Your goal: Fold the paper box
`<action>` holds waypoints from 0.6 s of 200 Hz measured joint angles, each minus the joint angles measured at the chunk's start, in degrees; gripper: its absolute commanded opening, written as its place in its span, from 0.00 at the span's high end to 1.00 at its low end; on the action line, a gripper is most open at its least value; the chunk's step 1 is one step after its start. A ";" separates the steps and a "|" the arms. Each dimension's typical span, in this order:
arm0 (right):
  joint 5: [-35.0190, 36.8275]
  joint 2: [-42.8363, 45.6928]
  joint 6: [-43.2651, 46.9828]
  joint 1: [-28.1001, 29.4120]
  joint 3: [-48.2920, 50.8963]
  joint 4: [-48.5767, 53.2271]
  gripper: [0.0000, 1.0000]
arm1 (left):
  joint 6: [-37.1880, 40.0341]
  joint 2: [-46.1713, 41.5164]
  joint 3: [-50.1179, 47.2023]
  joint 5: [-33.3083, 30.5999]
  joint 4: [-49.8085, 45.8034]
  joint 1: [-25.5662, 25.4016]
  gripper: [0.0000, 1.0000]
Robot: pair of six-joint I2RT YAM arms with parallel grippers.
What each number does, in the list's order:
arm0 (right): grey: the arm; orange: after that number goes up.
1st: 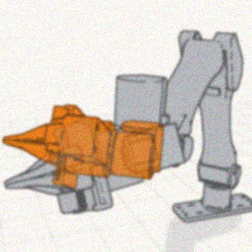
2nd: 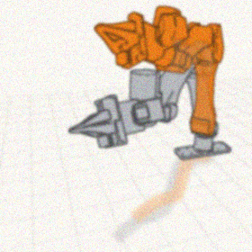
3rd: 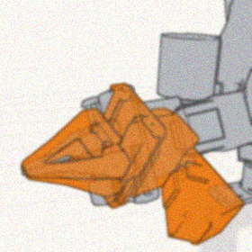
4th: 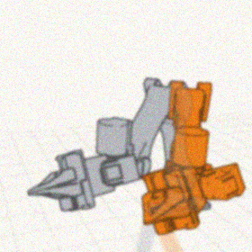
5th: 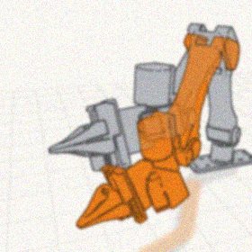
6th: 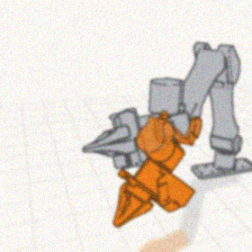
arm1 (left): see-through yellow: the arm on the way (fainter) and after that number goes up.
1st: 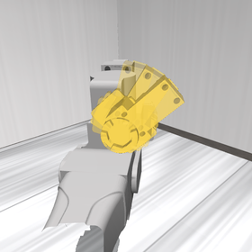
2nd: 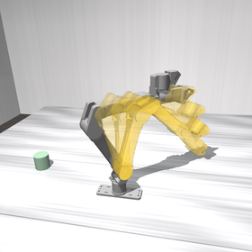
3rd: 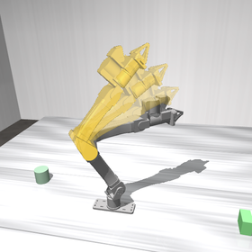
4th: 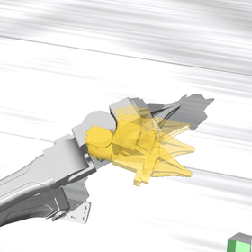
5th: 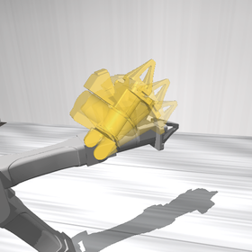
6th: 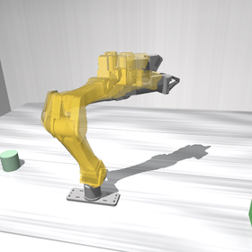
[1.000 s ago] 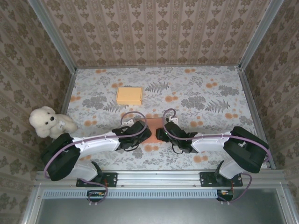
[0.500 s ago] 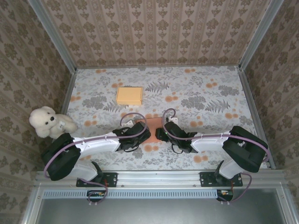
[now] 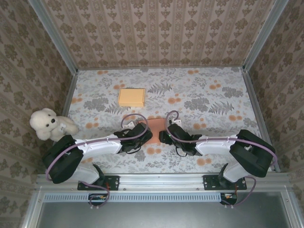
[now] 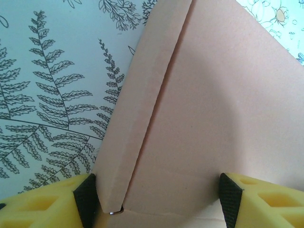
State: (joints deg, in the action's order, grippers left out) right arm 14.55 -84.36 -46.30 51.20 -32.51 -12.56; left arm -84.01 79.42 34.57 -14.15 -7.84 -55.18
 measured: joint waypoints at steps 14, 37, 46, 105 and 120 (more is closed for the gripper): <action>0.07 1.84 0.33 0.00 0.20 1.11 0.40 | 0.00 0.00 0.00 0.00 0.04 0.17 0.31; 0.07 4.92 1.05 0.02 1.16 2.27 0.40 | 0.00 0.02 0.00 -0.02 0.04 0.20 0.31; 0.07 5.81 1.25 0.07 1.40 2.62 0.40 | 0.00 0.02 0.00 0.00 0.04 0.20 0.31; -3.37 1.99 1.14 0.17 1.42 1.01 0.46 | 0.00 0.04 0.04 -0.02 -0.11 0.20 0.30; -4.11 0.63 0.76 0.37 1.68 -0.33 0.47 | 0.02 0.04 0.17 -0.02 -0.35 0.20 0.29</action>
State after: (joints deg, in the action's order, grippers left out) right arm 10.44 -83.72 -45.54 51.57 -30.83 -12.88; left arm -83.99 79.46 34.74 -14.17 -8.19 -54.98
